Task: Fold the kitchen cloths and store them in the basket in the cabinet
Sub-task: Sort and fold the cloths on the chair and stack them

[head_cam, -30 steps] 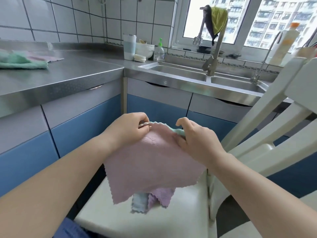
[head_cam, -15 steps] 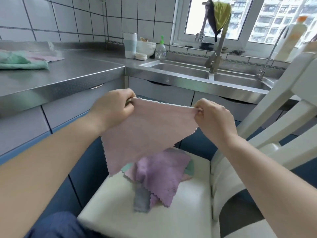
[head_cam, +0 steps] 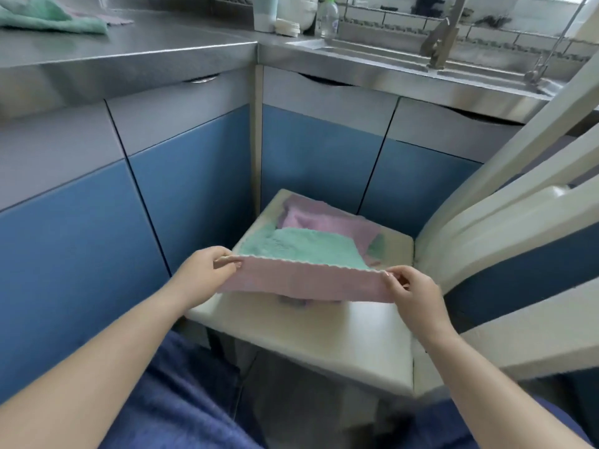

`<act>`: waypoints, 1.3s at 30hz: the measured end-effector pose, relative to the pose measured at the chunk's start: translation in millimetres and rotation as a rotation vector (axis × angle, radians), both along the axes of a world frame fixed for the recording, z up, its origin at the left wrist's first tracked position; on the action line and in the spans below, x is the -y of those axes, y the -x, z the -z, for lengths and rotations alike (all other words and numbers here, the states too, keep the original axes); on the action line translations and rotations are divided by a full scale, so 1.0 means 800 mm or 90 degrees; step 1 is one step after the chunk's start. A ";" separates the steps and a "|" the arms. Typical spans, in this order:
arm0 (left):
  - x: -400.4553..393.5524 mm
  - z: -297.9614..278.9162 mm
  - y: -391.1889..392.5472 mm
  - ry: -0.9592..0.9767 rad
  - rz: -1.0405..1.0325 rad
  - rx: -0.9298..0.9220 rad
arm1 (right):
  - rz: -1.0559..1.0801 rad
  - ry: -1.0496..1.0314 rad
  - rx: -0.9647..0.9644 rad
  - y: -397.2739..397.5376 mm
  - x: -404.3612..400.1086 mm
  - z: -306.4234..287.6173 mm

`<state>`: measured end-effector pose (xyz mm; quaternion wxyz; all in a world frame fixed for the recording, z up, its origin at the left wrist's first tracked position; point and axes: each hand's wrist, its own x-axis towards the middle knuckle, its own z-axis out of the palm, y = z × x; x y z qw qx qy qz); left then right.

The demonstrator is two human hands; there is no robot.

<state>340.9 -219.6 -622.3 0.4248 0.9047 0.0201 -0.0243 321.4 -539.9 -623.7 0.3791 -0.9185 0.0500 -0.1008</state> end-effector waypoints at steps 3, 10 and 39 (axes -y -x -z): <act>-0.001 0.035 0.014 -0.005 0.008 -0.035 | -0.001 0.051 -0.061 0.021 -0.005 0.028; -0.005 0.069 0.025 -0.076 0.054 -0.071 | -0.032 0.240 -0.153 0.034 -0.003 0.058; -0.003 0.125 -0.109 -0.171 -0.091 -0.011 | 0.019 0.025 -0.129 -0.124 -0.007 0.120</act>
